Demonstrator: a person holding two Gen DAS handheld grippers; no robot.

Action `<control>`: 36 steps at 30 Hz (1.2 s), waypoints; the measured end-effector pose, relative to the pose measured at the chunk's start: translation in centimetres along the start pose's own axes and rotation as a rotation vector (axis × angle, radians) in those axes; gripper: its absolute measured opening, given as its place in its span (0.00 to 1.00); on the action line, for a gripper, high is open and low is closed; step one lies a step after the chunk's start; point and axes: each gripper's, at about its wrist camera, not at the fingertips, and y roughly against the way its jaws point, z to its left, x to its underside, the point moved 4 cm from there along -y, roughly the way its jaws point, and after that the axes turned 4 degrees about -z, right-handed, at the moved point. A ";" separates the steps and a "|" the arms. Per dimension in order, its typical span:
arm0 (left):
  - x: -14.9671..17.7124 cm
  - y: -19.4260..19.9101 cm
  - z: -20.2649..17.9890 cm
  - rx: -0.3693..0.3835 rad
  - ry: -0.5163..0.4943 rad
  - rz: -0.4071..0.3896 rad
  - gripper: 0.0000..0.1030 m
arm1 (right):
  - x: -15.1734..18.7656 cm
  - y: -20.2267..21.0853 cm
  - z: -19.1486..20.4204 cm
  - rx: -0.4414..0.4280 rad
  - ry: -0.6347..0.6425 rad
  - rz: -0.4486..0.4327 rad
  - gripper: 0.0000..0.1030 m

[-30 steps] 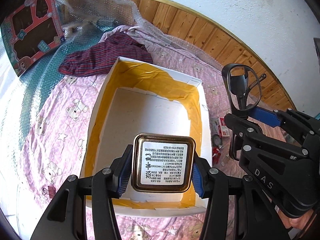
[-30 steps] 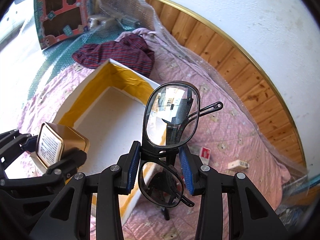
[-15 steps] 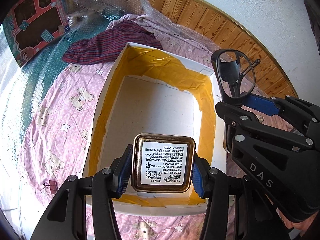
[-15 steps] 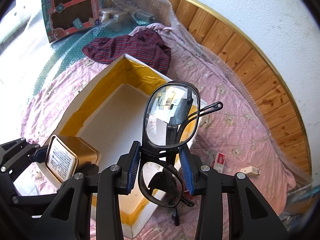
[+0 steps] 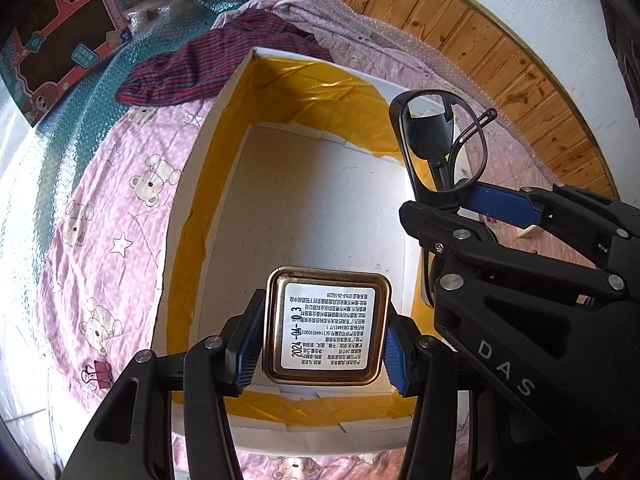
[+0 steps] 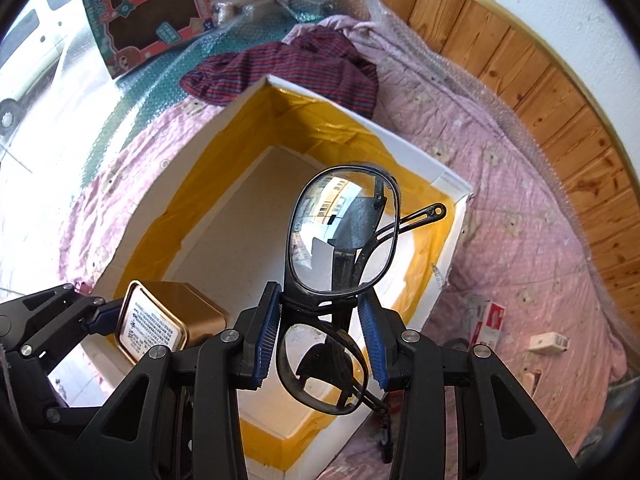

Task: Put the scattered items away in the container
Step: 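Open the left tool dropping the tin while the right tool releases the glasses into the box, then withdraw both open tools from the box back toward the scattered items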

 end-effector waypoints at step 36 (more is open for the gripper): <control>-1.0 -0.6 1.1 -0.055 0.055 0.044 0.53 | 2.1 -0.7 -4.5 -0.204 -0.220 0.007 0.43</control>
